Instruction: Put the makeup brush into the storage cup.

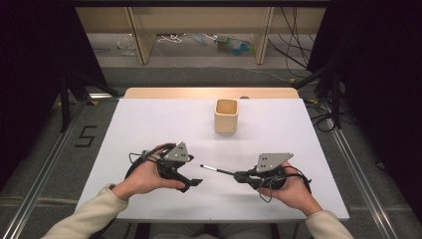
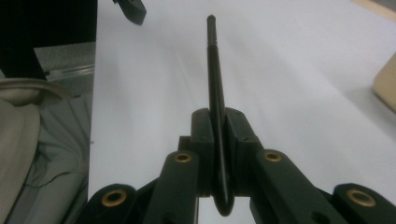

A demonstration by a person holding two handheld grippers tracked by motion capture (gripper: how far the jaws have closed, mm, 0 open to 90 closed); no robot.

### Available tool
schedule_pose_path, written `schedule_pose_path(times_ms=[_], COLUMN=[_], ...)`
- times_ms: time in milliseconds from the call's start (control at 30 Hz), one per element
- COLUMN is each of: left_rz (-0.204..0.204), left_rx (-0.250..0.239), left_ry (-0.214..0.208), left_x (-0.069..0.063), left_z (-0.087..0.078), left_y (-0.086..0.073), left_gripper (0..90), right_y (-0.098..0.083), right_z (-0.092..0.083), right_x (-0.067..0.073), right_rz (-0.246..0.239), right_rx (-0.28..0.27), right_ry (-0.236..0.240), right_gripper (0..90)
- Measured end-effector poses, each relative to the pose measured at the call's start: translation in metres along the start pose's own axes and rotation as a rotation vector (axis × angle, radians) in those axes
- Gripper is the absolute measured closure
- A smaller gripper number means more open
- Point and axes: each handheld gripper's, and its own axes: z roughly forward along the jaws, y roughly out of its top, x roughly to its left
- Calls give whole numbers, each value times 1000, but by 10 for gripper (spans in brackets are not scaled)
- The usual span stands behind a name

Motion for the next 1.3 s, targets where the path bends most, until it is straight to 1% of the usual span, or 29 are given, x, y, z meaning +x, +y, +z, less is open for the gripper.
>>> schedule_pose_path(times_ms=[33, 67, 167, 200, 233, 267, 300, 333, 367, 400, 433, 467, 567, 600, 667, 700, 767, 800, 833, 900, 933, 1033, 1067, 1100, 1133, 1167, 1233, 1267, 1300], left_rz=[-9, -21, -52, -62, -72, -80, -84, -108, -110, -122, -117, -125, -145, -156, -170, -172, -203, -221, -226, -269, -270, -284, -277, -282, -284, -286, -287, -294, -288], left_rx=[-30, -41, -55, -59, -66, -74, -73, -97, -98, -113, -115, -130, -165, -183, -209, -223, -234, -239, -251, -272, -280, -297, -303, -312, -314, -321, -334, -339, -347], left_ry=[2, 9, 8, 10, 5, 1, 2, -1, -5, 3, 4, 12, 12, 16, 15, 11, 13, 14, 5, -6, 2, -5, 3, 4, 5, 8, 7, 7, 13], left_x=[1, 1, -1, -1, -2, -2, -1, -2, -1, -1, 1, 1, 4, 4, 5, 5, 6, 6, 8, 9, 10, 12, 12, 12, 13, 13, 14, 14, 14], left_z=[1, 3, 8, 10, 12, 13, 14, 15, 15, 15, 14, 14, 11, 11, 10, 10, 10, 9, 9, 8, 8, 8, 8, 8, 8, 8, 7, 7, 7], left_y=[-4, -7, -14, -16, -17, -17, -17, -16, -16, -15, -14, -14, -13, -12, -11, -10, -7, -7, -6, -5, -4, -1, 1, 2, 3, 4, 6, 6, 7], left_gripper=[189, 190, 191, 191, 192, 193, 193, 197, 197, 191, 188, 188, 189, 190, 191, 192, 192, 197, 199, 202, 205, 209, 211, 211, 213, 213, 215, 215, 215], right_y=[0, 1, 3, 3, 4, 4, 5, 5, 5, 5, 5, 5, 6, 6, 7, 7, 9, 9, 10, 10, 11, 14, 16, 18, 19, 21, 23, 24, 25], right_z=[-2, -4, -9, -10, -12, -12, -14, -14, -14, -14, -15, -16, -15, -13, -14, -13, -11, -10, -9, -6, -6, -5, -4, -4, -2, -1, 1, 3, 4], right_x=[-1, -1, -1, -1, -1, -1, -2, -2, -3, -3, -4, -4, -5, -5, -6, -6, -7, -7, -6, -7, -7, -8, -9, -8, -8, -8, -8, -9, -8], right_rz=[-3, -2, 6, 11, 17, 24, 24, 26, 31, 34, 24, 26, 34, 42, 46, 54, 60, 61, 58, 60, 61, 58, 46, 42, 49, 46, 52, 46, 44], right_rx=[-13, -25, -76, -107, -119, -142, -143, -152, -181, -199, -213, -220, -258, -281, -278, -288, -304, -304, -303, -309, -304, -314, -319, -306, -325, -326, -336, -338, -334], right_ry=[-12, -31, -74, -84, -85, -97, -96, -103, -116, -125, -132, -132, -134, -151, -140, -141, -147, -137, -155, -161, -159, -150, -153, -161, -166, -160, -167, -155, -160], right_gripper=[840, 839, 839, 839, 839, 840, 839, 839, 839, 839, 839, 840, 839, 839, 839, 839, 839, 839, 839, 839, 839, 839, 839, 840, 839, 840, 840, 839, 839])
